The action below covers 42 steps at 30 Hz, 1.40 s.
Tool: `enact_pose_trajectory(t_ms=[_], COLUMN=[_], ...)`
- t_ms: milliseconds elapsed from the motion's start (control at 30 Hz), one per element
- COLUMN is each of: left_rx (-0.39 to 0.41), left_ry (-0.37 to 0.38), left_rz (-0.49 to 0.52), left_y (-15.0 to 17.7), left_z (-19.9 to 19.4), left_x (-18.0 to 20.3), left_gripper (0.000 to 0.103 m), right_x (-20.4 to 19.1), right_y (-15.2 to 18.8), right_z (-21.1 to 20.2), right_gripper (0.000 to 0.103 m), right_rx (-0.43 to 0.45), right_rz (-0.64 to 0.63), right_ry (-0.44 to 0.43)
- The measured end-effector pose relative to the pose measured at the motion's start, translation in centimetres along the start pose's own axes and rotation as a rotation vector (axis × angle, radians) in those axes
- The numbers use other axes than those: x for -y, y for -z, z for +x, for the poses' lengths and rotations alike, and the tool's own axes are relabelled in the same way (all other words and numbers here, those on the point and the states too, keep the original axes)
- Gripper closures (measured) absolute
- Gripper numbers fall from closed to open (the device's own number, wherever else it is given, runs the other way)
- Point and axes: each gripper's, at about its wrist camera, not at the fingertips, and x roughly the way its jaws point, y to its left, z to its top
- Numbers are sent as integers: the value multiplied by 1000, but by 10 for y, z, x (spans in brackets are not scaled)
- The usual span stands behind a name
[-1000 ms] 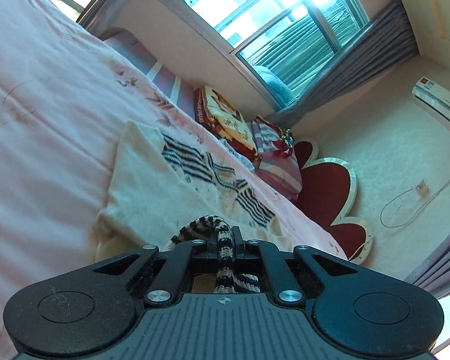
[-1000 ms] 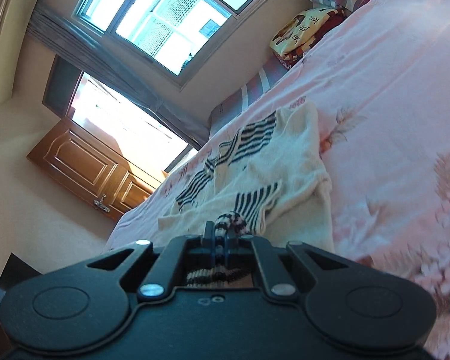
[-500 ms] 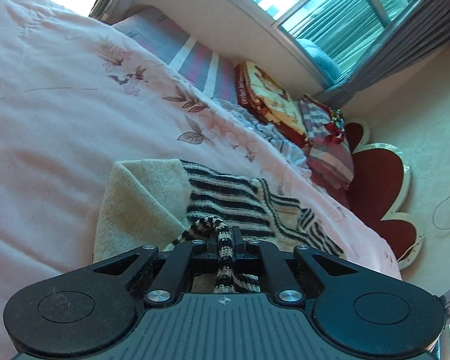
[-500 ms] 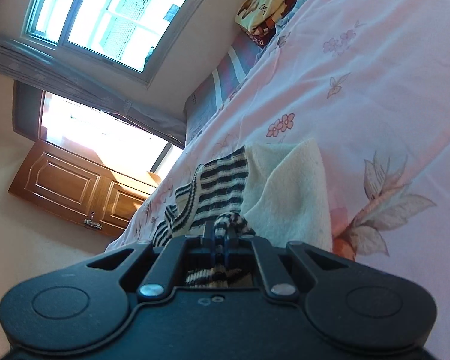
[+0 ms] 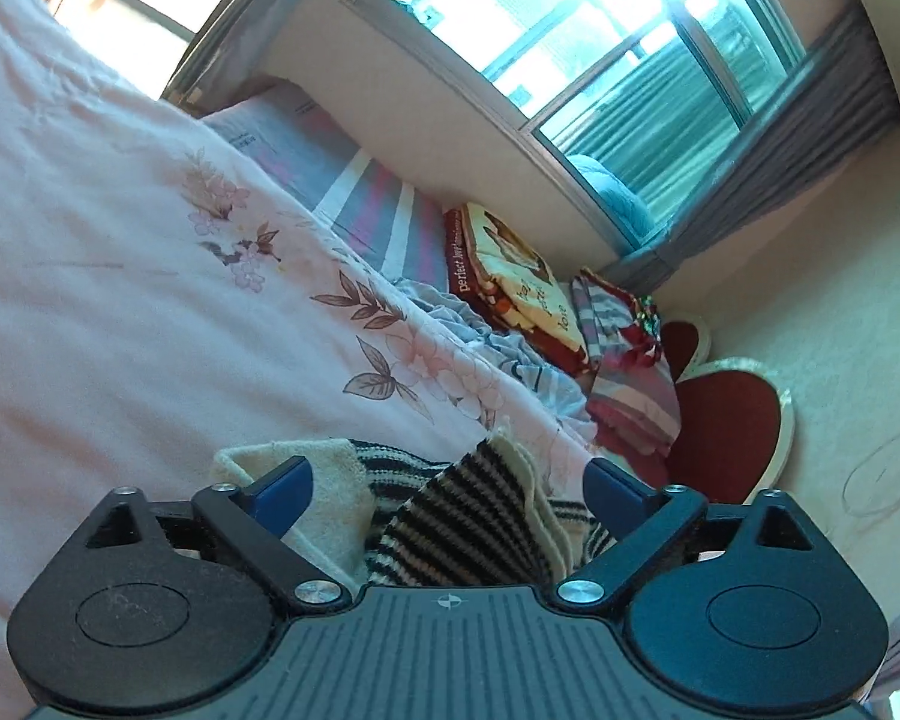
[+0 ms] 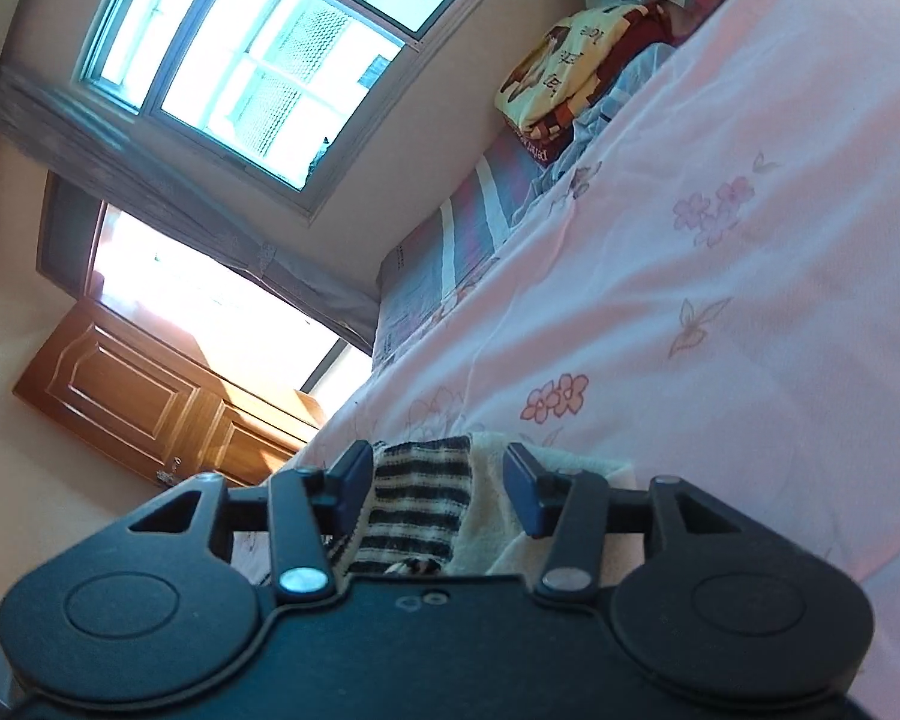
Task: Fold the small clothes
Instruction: 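Lift the waistband with both grippers and fold it toward the collar, then lay the waistband over the collar and open both grippers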
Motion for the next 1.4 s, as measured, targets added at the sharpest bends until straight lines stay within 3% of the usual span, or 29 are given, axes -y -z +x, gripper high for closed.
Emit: enact_pose_trajectory(t_ms=[133,233,300,367,433,500,600,733,867,900,967,1033,1100,1167,1300,1400], left_rx=[-97,-204,-211,-184,-139,-127,-150,-203,-223,-213,-188,-146,-112,-68,65,44], left_ry=[-105,-116,-162,-175,-174,-160,-164,-173,-217,-231,-243,-266,-268,-258,-256,-302], left_rz=[284,408,419,352,254,222,267,297,429,470,535,582,589,581,580,508], left_y=[8,23,26,21,15,14,16,16,22,25,35,44,48,48,44,39], left_z=[-20,-6,8,17,17,14,19,36,47,47,45,44,40,31,3,5], left_x=[20,38,45,42,33,27,27,30,48,53,62,67,68,68,72,56], left_gripper=[53,54,53,53,53,53,54,54,54,54,86,88,92,96,96,96], right_x=[-26,-52,-65,-68,-56,-45,-48,-41,-54,-60,-68,-71,-73,-75,-81,-70], right_y=[26,48,48,34,17,7,11,11,17,20,27,31,33,31,21,19], right_z=[-18,0,19,34,40,39,32,48,61,63,63,65,63,60,40,45], right_gripper=[78,80,83,83,73,72,67,68,65,67,75,89,96,97,98,98], right_rx=[-163,-311,-290,-183,-105,-101,-115,-183,-197,-191,-174,-171,-165,-152,-20,-11], right_rz=[-254,-436,-472,-422,-310,-239,-319,-316,-391,-430,-505,-538,-552,-558,-570,-564], right_ry=[10,-7,29,111,185,150,152,166,194,215,244,251,233,215,231,296])
